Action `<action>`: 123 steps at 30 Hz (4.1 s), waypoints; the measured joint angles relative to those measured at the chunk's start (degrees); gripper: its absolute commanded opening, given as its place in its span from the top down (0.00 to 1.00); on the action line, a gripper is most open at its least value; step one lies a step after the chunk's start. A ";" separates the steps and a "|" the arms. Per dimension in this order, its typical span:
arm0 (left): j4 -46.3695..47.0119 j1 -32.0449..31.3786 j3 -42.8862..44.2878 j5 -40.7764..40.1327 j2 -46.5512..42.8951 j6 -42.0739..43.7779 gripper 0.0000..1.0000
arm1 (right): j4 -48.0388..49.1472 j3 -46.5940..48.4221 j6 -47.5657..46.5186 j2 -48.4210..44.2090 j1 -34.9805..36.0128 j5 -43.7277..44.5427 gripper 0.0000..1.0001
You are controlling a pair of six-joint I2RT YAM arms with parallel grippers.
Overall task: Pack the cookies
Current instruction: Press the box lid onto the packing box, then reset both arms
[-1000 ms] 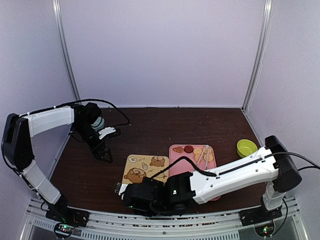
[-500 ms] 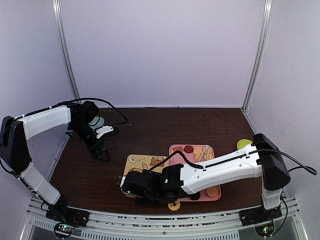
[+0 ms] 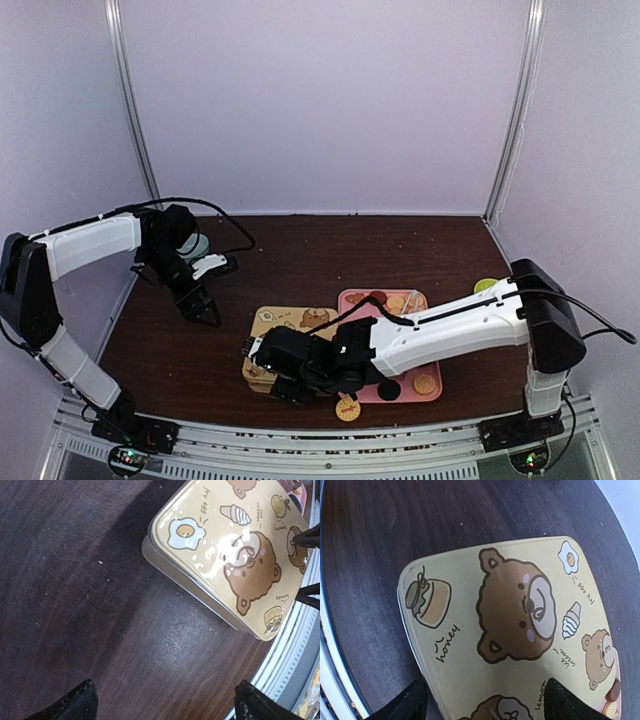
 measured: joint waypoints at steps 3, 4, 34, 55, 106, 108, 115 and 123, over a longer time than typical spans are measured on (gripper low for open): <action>0.09 -0.50 -0.87 0.94 -0.11 0.52 0.02 | 1.97 -1.31 2.27 -2.47 -1.03 -1.92 0.20; 0.17 -0.87 -1.25 1.11 -0.11 0.61 0.02 | 2.89 -1.97 3.10 -3.50 -1.62 -2.64 0.20; 11.06 -11.45 0.39 2.67 11.13 0.92 0.02 | 23.74 -21.16 33.20 -11.45 -18.60 -15.28 0.46; 13.00 -13.94 4.76 0.55 16.37 -0.39 0.04 | 15.85 -27.56 37.11 -19.67 -15.80 -8.55 0.52; 43.36 14.21 -28.44 -26.10 -19.96 -13.90 0.02 | 20.83 -58.86 23.21 -73.31 -51.78 25.90 0.00; 50.66 14.58 -29.83 -26.38 -19.65 -14.88 0.02 | 30.69 -65.11 17.14 -73.00 -52.06 28.55 0.00; 75.49 15.02 -41.24 -28.55 -18.84 -17.64 0.02 | 57.13 -72.13 5.07 -63.08 -58.71 29.62 0.00; 97.50 15.56 -44.22 -34.03 -13.11 -18.91 0.02 | 74.69 -72.54 1.95 -49.37 -65.57 22.40 0.00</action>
